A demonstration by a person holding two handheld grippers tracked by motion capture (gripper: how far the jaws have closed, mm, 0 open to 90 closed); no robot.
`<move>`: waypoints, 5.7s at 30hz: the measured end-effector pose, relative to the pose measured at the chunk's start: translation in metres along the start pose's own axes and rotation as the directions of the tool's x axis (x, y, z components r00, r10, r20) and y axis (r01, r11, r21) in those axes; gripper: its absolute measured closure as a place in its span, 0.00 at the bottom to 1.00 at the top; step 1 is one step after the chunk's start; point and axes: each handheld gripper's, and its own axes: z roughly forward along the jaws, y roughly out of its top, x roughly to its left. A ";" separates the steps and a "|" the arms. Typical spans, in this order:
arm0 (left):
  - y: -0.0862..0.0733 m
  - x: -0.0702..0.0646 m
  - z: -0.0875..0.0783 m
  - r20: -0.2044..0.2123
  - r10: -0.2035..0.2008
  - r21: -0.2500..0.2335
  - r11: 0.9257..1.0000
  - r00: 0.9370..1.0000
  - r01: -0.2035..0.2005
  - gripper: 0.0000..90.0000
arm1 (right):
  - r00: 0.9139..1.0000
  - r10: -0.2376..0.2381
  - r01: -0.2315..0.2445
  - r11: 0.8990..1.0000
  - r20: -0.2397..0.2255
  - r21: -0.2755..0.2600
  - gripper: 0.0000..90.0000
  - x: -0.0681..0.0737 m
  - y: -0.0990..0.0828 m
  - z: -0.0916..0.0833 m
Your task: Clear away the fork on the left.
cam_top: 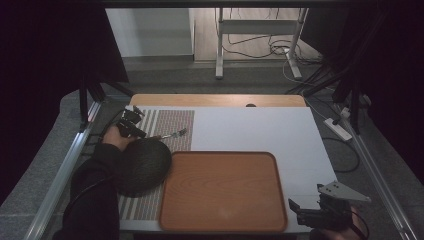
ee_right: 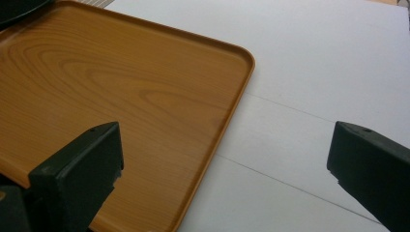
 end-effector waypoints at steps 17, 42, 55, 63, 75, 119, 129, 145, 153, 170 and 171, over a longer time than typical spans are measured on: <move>0.003 0.005 -0.010 0.005 -0.060 -0.144 0.988 0.998 0.060 0.54 | 1.000 0.003 -0.003 1.000 0.000 0.002 0.00 0.000 0.000 0.000; 0.036 -0.031 0.025 -0.007 0.100 -0.033 0.994 0.995 -0.100 0.13 | 1.000 0.001 -0.001 1.000 -0.003 -0.002 0.00 -0.001 0.000 -0.001; 0.021 -0.014 0.010 0.024 0.141 -0.059 0.989 0.990 -0.139 0.80 | 1.000 0.001 -0.001 1.000 -0.006 -0.003 0.00 -0.001 0.000 -0.001; 0.014 -0.008 0.008 -0.004 0.171 -0.072 0.983 0.985 -0.171 0.86 | 1.000 0.003 -0.003 1.000 -0.006 -0.003 0.00 -0.001 0.000 -0.001; 0.007 0.002 -0.013 -0.186 0.167 -0.065 0.981 0.968 -0.181 0.86 | 1.000 0.006 -0.006 1.000 -0.006 -0.004 0.00 -0.001 0.000 -0.001; -0.028 -0.076 -0.052 0.061 0.069 -0.186 0.981 0.996 -0.057 0.86 | 1.000 0.000 0.000 1.000 -0.005 -0.006 0.00 0.000 0.000 -0.001; -0.042 -0.096 -0.058 0.067 0.060 -0.188 0.981 0.996 -0.046 0.86 | 1.000 -0.006 0.006 1.000 -0.002 -0.008 0.00 0.001 0.000 -0.002; -0.060 -0.134 -0.062 0.088 0.045 -0.201 0.979 0.995 -0.027 0.86 | 1.000 -0.017 0.017 1.000 -0.006 -0.010 0.00 0.002 0.000 -0.002; -0.067 -0.156 -0.065 0.109 0.034 -0.204 0.979 0.994 -0.011 0.86 | 1.000 -0.021 0.021 1.000 -0.005 -0.009 0.00 0.002 0.000 -0.002; -0.073 -0.203 -0.050 0.129 0.072 -0.144 0.988 0.989 -0.053 0.86 | 1.000 -0.027 0.027 1.000 -0.005 -0.006 0.00 0.003 0.000 -0.001; -0.073 -0.206 -0.048 0.131 0.074 -0.142 0.988 0.989 -0.055 0.86 | 1.000 -0.028 0.028 1.000 -0.004 -0.007 0.00 0.003 0.000 -0.001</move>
